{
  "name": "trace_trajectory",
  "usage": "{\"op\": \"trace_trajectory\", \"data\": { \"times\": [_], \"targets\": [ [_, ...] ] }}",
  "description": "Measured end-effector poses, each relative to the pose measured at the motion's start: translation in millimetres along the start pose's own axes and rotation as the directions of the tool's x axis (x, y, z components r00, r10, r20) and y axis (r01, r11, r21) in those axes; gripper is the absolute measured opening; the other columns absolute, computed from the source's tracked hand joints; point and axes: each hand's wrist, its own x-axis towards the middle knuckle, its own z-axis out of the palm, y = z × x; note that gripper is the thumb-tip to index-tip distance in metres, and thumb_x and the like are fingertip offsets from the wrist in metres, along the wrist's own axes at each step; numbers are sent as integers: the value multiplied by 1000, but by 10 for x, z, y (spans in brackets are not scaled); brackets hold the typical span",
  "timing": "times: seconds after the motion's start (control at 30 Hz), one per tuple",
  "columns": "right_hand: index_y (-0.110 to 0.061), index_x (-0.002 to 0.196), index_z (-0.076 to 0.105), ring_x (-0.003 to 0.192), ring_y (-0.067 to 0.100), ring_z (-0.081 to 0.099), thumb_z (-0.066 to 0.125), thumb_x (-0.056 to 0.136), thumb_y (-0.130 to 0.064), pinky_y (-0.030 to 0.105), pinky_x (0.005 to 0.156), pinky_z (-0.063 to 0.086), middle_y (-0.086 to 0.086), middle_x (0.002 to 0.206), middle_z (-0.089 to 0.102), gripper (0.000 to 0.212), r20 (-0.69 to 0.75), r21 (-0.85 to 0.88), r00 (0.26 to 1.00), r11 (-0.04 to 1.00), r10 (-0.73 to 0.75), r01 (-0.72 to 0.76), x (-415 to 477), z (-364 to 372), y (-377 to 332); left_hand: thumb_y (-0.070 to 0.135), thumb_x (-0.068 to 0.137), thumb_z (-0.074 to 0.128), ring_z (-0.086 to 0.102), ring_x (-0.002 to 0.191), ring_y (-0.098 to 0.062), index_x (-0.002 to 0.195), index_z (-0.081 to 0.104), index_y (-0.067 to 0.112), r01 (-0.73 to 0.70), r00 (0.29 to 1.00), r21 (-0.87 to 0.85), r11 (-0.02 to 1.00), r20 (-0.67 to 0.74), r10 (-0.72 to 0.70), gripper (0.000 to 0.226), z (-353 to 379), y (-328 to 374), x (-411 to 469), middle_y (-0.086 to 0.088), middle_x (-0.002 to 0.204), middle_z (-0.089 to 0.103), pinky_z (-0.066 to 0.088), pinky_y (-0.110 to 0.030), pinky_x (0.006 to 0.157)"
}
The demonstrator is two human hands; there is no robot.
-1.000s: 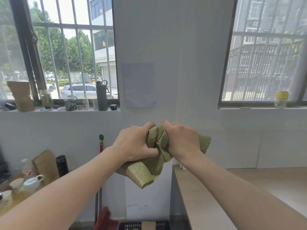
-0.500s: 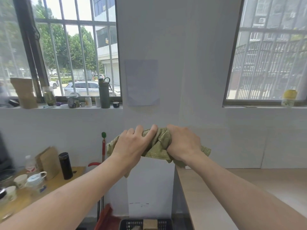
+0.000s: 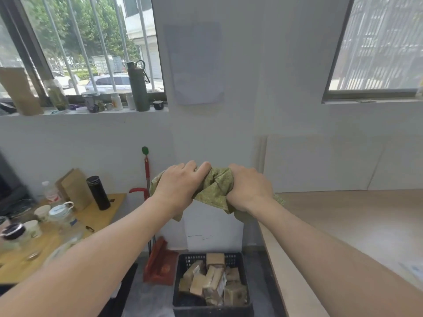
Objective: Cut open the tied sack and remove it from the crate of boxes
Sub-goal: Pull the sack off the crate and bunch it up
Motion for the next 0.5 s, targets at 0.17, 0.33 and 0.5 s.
{"op": "trace_trajectory", "data": {
  "times": [0.17,0.33,0.5],
  "targets": [
    [-28,86,48,72,26,55,60,70,-23,32,61,43,-8,74,54,20,66,29,992,993,111,-113,-108,468,-80,-6,54,73,43,55,-27,110,52,16,-65,997,-87,994,38,69,64,429,-125,-219,-4,76,47,30,-32,52],
    [-30,86,48,74,29,56,61,74,-26,34,61,44,-5,77,56,18,136,76,948,951,288,-300,-324,1095,-164,-8,60,69,48,62,-29,118,54,17,-174,976,-163,971,104,193,65,1008,-216,-452,-6,83,51,39,-37,57],
    [-29,84,48,77,31,58,59,74,-38,33,62,41,-3,86,65,17,184,114,863,862,470,-494,-688,1804,-94,3,61,77,52,66,-30,118,51,17,-294,930,-233,927,155,334,65,1643,-36,-775,-7,85,52,34,-37,62]
  ]
}}
